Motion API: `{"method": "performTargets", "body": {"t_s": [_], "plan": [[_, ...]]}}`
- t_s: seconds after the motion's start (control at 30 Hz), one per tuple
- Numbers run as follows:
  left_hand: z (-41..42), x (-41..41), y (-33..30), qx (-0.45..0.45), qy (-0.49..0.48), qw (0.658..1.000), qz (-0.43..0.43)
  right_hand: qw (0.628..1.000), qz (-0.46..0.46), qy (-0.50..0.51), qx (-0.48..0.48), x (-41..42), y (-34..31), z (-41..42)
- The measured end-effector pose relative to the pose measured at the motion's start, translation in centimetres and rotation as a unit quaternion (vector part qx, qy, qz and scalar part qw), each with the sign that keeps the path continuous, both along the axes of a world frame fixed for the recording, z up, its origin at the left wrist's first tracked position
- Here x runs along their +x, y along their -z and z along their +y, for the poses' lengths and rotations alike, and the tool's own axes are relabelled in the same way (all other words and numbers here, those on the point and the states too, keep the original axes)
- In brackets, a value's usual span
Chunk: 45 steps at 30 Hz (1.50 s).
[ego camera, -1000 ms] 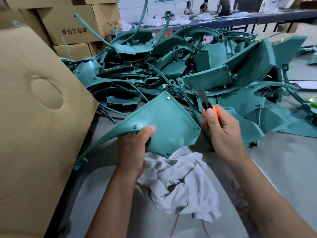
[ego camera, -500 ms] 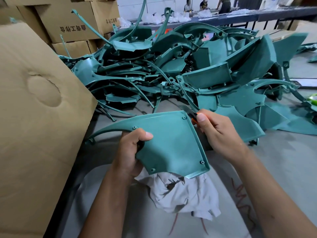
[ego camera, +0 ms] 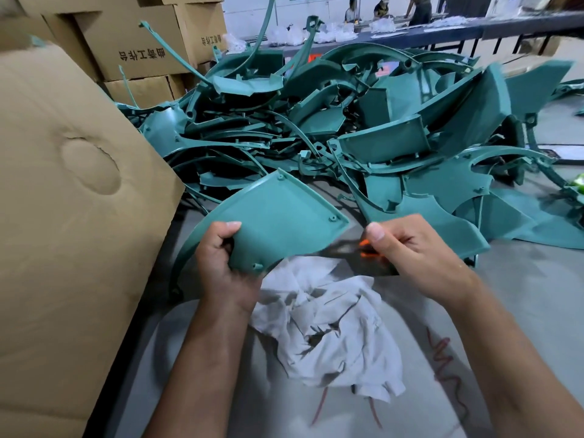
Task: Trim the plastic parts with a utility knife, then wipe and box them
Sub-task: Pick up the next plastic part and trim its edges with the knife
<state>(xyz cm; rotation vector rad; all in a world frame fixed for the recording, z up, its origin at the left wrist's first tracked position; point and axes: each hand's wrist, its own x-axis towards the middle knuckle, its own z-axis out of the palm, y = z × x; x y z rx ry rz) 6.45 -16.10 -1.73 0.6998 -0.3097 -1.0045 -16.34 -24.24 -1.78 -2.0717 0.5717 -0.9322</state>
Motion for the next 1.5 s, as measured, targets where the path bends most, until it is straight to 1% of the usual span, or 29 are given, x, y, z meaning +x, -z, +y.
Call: {"method": "performTargets", "body": {"t_s": [0.07,0.13,0.17,0.2,0.23,0.27,0.3,0.33,0.43,0.47,0.5,0.57,0.67,0.73,0.83,0.93,1.0,1.07,1.13,1.2,1.23,1.27,1.3,1.33,1.37,1.4,1.43,1.47,1.5], "plan": [[0.0,0.2,0.0,0.0,0.001,1.0,0.002,0.999,0.008,-0.014,0.04,0.0,0.0,0.4],[-0.1,0.4,0.2,-0.006,0.015,1.0,-0.025,0.998,-0.006,0.027,0.058,0.0,-0.2,0.5],[-0.1,0.4,0.5,-0.005,0.01,0.998,-0.055,0.997,-0.027,0.055,0.054,0.1,-0.2,0.5],[-0.1,0.3,1.0,0.01,-0.006,0.993,-0.117,0.994,-0.056,0.075,0.05,0.2,-0.3,0.3],[-0.1,0.0,1.4,0.044,-0.029,0.976,-0.21,0.991,-0.083,0.089,0.046,0.4,-0.2,0.2],[-0.1,-0.4,1.7,0.082,-0.06,0.943,-0.316,0.989,-0.098,0.106,0.036,0.7,-0.1,0.0],[-0.1,-0.9,1.9,0.101,-0.086,0.903,-0.408,0.987,-0.096,0.126,0.019,1.0,0.1,-0.1],[-0.3,-1.4,2.2,0.085,-0.101,0.874,-0.468,0.987,-0.081,0.142,0.001,1.4,0.3,-0.1],[-0.7,-2.5,2.8,0.005,-0.097,0.816,-0.57,0.986,-0.036,0.142,-0.081,2.5,0.8,0.4],[-0.7,-2.7,2.9,-0.005,-0.09,0.805,-0.586,0.985,-0.029,0.13,-0.108,2.7,0.9,0.6],[-0.8,-2.8,2.8,-0.008,-0.083,0.802,-0.592,0.985,-0.02,0.114,-0.126,3.0,1.0,0.8],[-0.7,-2.9,2.7,-0.001,-0.076,0.805,-0.588,0.985,0.006,0.095,-0.143,3.3,1.3,0.9],[-0.6,-2.7,2.8,0.025,-0.064,0.824,-0.563,0.979,0.037,0.126,-0.154,3.4,1.4,0.7],[-0.4,-2.5,2.8,0.028,-0.053,0.831,-0.552,0.974,0.037,0.169,-0.147,3.1,1.5,0.4],[-0.1,-2.4,2.5,0.026,-0.03,0.833,-0.551,0.958,0.036,0.266,-0.104,2.1,1.4,-0.6],[-0.1,-2.1,2.7,0.034,-0.022,0.825,-0.564,0.939,0.056,0.33,-0.078,1.5,1.7,-1.2],[-0.2,-1.7,2.7,0.021,-0.04,0.813,-0.581,0.928,0.067,0.362,-0.06,1.6,2.0,-1.3],[-0.3,-1.0,2.6,0.015,-0.09,0.814,-0.574,0.918,0.091,0.385,-0.034,1.6,2.1,-1.4],[-0.3,-0.1,2.6,0.02,-0.129,0.824,-0.552,0.907,0.167,0.386,-0.033,1.6,2.3,-1.5],[-0.3,0.3,2.8,0.029,-0.139,0.839,-0.526,0.897,0.258,0.358,-0.036,1.9,2.3,-1.3],[-0.3,0.6,2.9,0.04,-0.15,0.833,-0.532,0.891,0.296,0.344,-0.037,2.2,2.3,-1.0],[-0.4,0.6,3.0,0.052,-0.169,0.817,-0.548,0.884,0.319,0.337,-0.047,2.4,2.2,-0.7],[-0.5,0.6,3.2,0.066,-0.188,0.796,-0.571,0.881,0.322,0.338,-0.075,2.5,2.0,-0.5],[-0.7,0.6,3.4,0.079,-0.205,0.781,-0.584,0.886,0.308,0.325,-0.121,2.5,1.7,-0.3],[-0.7,0.5,3.3,0.087,-0.222,0.775,-0.585,0.903,0.278,0.281,-0.168,2.4,1.3,-0.2],[-0.8,0.5,3.2,0.091,-0.236,0.773,-0.582,0.931,0.241,0.202,-0.187,2.1,0.8,-0.1],[-0.8,0.4,3.1,0.096,-0.245,0.774,-0.576,0.956,0.213,0.104,-0.172,1.9,0.5,0.1],[-0.9,0.5,3.2,0.101,-0.256,0.774,-0.57,0.968,0.215,0.01,-0.126,1.9,0.3,0.4],[-1.0,0.6,3.2,0.103,-0.269,0.771,-0.568,0.963,0.249,-0.063,-0.078,2.1,0.4,0.9]]}}
